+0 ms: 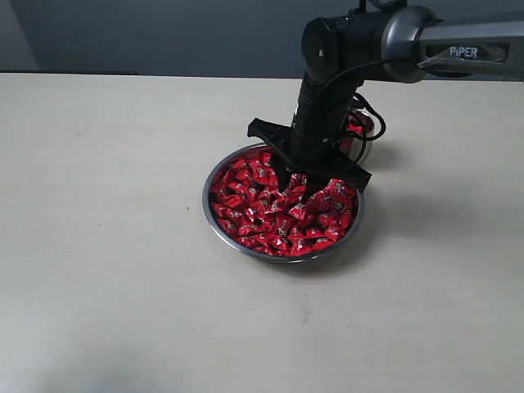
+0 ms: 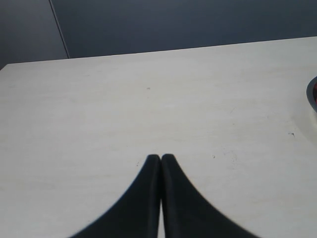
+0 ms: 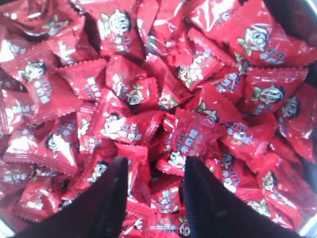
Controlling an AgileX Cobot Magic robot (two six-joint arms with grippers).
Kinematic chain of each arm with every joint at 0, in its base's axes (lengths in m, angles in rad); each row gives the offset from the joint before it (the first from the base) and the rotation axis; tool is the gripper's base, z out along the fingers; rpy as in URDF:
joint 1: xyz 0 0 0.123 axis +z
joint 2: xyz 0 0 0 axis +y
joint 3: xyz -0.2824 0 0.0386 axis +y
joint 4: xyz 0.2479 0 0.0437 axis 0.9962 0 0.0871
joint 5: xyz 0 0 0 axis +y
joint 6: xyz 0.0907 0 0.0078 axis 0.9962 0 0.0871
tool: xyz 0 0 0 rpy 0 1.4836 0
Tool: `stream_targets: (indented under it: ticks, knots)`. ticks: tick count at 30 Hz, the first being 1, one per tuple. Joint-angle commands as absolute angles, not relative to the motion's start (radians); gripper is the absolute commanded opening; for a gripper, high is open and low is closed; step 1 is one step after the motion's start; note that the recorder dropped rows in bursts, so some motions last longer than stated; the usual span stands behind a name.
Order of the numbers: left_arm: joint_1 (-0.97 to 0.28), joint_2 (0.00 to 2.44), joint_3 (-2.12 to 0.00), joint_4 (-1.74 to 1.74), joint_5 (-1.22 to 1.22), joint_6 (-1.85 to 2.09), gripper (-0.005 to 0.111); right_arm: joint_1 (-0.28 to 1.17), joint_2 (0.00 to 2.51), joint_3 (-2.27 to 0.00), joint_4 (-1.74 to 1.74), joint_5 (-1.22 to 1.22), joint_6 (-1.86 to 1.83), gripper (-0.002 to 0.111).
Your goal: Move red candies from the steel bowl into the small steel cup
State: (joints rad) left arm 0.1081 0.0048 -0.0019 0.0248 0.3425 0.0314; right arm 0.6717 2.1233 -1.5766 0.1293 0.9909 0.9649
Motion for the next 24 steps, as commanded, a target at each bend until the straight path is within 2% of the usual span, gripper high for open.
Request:
stream_targets:
  ticks: [1, 24]
  knots:
    - [0.108, 0.000, 0.000, 0.027, 0.334, 0.029, 0.000, 0.670, 2.121, -1.579, 0.112, 0.978, 1.006, 0.037]
    - [0.108, 0.000, 0.000, 0.027, 0.334, 0.029, 0.000, 0.689, 2.189, -1.581, 0.117, 1.035, 1.047, 0.037]
